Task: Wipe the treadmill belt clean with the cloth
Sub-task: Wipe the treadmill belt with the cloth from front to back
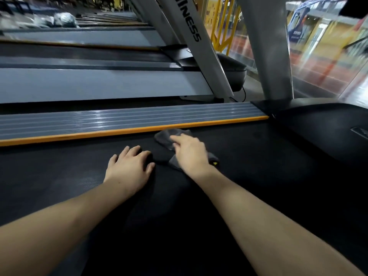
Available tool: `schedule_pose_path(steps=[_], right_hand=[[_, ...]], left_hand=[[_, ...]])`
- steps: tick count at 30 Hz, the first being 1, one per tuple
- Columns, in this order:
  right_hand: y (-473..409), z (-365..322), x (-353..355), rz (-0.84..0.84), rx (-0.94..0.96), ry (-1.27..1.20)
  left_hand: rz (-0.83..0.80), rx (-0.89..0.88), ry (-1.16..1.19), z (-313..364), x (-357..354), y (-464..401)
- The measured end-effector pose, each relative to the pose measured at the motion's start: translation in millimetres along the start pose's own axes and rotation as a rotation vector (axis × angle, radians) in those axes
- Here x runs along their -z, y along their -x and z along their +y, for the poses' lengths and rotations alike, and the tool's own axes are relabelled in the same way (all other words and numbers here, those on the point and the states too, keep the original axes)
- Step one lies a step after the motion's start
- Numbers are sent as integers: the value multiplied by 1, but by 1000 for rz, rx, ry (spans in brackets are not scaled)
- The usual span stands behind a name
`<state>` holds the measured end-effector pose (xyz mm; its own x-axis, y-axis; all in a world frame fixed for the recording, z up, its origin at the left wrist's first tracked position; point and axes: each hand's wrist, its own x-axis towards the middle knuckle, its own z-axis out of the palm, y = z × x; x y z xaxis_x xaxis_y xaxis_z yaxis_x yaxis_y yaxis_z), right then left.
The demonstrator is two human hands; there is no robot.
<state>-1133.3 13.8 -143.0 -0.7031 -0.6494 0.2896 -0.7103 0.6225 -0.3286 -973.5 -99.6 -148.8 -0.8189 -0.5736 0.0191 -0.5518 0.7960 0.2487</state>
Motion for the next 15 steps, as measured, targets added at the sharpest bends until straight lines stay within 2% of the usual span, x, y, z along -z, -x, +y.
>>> schedule_pose_path(steps=[2, 4, 8, 10, 12, 15], right_hand=[[-3, -5, -4, -62, 105, -3], [-10, 23, 9, -53, 97, 48], [-22, 90, 37, 38, -303, 109], [-22, 80, 32, 77, -400, 93], [-19, 45, 19, 101, -374, 106], [-10, -16, -5, 67, -155, 110]], left_hand=[[-1, 0, -54, -7, 7, 1], [-21, 5, -99, -18, 16, 2], [-4, 25, -116, -43, 19, 9], [21, 13, -145, -47, 12, 15], [41, 14, -149, -47, 5, 18], [62, 5, -156, -49, 2, 19]])
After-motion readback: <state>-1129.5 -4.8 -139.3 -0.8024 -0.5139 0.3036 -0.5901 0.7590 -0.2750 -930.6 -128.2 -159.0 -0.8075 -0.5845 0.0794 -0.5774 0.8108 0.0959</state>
